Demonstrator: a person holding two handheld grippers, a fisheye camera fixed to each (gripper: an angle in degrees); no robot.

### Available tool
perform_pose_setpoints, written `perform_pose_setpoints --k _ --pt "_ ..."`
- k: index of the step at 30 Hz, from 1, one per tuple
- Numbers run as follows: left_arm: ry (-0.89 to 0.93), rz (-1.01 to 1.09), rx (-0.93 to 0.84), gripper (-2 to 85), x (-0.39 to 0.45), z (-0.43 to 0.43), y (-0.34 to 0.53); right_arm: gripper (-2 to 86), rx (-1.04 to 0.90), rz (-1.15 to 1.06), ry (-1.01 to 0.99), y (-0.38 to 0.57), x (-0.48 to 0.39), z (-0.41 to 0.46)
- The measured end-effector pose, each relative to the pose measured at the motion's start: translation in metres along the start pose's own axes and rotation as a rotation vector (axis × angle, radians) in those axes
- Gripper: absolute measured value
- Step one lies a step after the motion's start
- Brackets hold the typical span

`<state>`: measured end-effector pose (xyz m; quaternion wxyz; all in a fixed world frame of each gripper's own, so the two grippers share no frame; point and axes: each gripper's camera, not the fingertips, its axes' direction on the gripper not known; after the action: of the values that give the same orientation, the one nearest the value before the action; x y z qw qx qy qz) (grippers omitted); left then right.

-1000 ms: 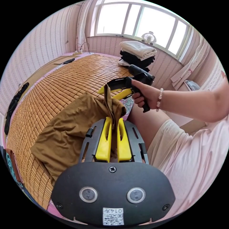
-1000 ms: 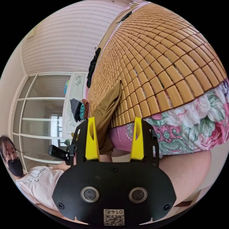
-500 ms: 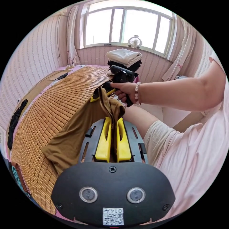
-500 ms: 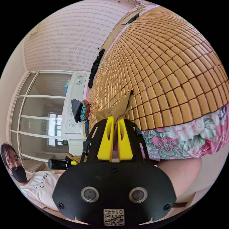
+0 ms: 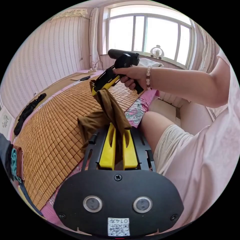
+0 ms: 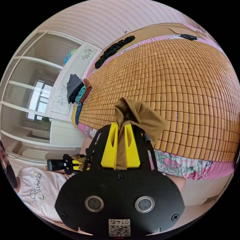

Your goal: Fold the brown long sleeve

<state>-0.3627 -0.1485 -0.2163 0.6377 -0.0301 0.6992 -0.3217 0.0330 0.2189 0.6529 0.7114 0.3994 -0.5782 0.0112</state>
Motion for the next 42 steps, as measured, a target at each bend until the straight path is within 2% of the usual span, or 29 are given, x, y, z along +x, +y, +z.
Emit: perform_pose_setpoints --k 2,7,12,17,21,23,27,30,32,35,36,38,42 --pt "-0.048 -0.105 -0.11 4.7 -0.022 -0.001 0.038 10.9 -0.093 -0.057 0.034 -0.03 -0.033 0.049" --pt "-0.123 -0.315 -0.31 4.9 -0.062 0.0 0.097 12.1 -0.178 -0.069 0.135 -0.053 -0.055 0.094" --pt "-0.101 -0.453 -0.288 7.1 -0.088 -0.011 0.117 11.5 -0.193 -0.099 0.237 -0.063 -0.069 0.101" --pt "-0.005 -0.599 -0.317 13.2 -0.109 0.023 0.13 13.3 -0.231 -0.229 0.48 -0.091 -0.096 0.126" --pt "0.024 -0.619 -0.314 12.2 -0.112 0.039 0.128 14.0 -0.308 -0.291 0.553 -0.112 -0.11 0.154" --pt "-0.016 -0.639 -0.409 10.8 -0.116 0.058 0.134 14.1 -0.302 -0.294 0.586 -0.123 -0.114 0.168" --pt "-0.037 -0.599 -0.397 8.5 -0.114 0.057 0.138 13.9 -0.383 -0.246 0.568 -0.138 -0.112 0.187" --pt "-0.041 -0.573 -0.378 7.7 -0.114 0.056 0.145 11.8 -0.254 -0.242 0.463 -0.125 -0.124 0.156" --pt "-0.047 -0.587 -0.362 7.3 -0.115 0.056 0.151 4.9 -0.198 -0.259 0.443 -0.087 -0.128 0.134" --pt "-0.05 -0.571 -0.353 7.1 -0.114 0.056 0.154 0.7 -0.123 -0.237 0.42 -0.027 -0.12 0.118" --pt "-0.051 -0.566 -0.352 7.1 -0.114 0.056 0.155 0.6 -0.145 -0.204 0.419 -0.02 -0.114 0.12" --pt "-0.05 -0.567 -0.35 6.9 -0.113 0.057 0.156 1.0 -0.325 -0.042 0.381 0.001 -0.086 0.14" --pt "-0.054 -0.559 -0.351 6.6 -0.111 0.058 0.157 7.8 -0.43 0.111 0.313 0.009 -0.057 0.165"
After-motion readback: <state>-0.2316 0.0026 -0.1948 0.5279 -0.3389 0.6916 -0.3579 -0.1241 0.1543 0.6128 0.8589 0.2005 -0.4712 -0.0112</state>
